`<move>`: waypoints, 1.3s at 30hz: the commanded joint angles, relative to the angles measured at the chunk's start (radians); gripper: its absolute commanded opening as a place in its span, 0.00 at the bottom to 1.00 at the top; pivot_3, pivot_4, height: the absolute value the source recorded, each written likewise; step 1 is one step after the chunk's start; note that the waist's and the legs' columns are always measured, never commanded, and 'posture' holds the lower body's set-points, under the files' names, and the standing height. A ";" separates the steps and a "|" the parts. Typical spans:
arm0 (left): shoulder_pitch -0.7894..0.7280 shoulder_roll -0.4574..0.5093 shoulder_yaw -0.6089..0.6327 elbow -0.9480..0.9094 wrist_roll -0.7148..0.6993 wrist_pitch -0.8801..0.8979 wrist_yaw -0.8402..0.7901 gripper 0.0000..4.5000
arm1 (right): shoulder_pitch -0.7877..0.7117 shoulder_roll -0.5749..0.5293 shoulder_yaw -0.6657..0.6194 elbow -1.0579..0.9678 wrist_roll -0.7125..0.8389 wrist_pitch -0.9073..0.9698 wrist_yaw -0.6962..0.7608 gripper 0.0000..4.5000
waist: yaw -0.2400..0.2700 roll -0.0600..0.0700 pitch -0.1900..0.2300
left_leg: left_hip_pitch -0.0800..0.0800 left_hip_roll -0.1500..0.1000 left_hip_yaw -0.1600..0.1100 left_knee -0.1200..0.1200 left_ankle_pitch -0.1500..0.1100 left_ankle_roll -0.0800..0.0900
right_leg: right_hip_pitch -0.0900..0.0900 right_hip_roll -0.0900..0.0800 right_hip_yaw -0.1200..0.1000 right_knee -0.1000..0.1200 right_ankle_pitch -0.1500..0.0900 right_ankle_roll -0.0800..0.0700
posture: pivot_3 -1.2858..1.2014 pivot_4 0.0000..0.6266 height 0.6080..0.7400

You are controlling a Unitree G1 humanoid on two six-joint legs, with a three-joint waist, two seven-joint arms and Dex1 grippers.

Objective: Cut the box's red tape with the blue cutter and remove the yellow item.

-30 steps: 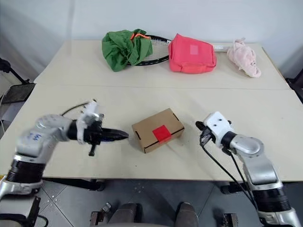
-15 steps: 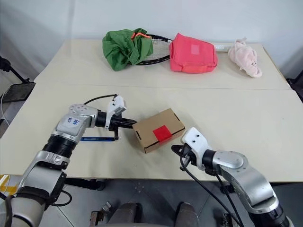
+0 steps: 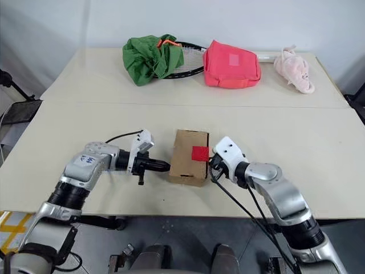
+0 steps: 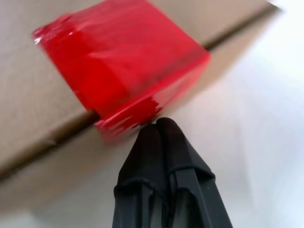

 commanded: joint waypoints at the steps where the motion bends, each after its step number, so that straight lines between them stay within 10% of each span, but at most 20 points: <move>1: 0.030 -0.017 0.004 -0.133 -0.046 0.085 0.055 0.00 | -0.072 -0.007 0.034 0.076 -0.025 -0.088 0.084 0.00 | -0.003 0.000 0.000 | 0.000 0.000 0.000 0.000 0.000 0.000 | 0.000 0.000 0.000 0.001 0.000 0.000 | 0.52 0.24 1.00; 28: 0.028 -0.099 -0.084 -0.151 -0.104 0.091 0.152 0.00 | -0.113 -0.141 0.008 0.244 -0.106 -0.248 0.339 0.00 | -0.010 0.000 0.000 | 0.000 0.000 0.000 0.001 0.000 0.000 | 0.001 0.000 0.000 0.000 0.000 0.000 | 0.52 0.24 1.00; 39: 0.081 0.087 0.019 -0.203 -0.133 0.007 0.087 0.00 | -0.077 -0.196 -0.066 0.181 -0.069 -0.241 0.361 0.00 | -0.003 0.000 0.000 | 0.000 0.000 0.000 0.000 0.000 0.000 | 0.001 0.000 0.000 -0.002 0.000 0.000 | 0.52 0.24 1.00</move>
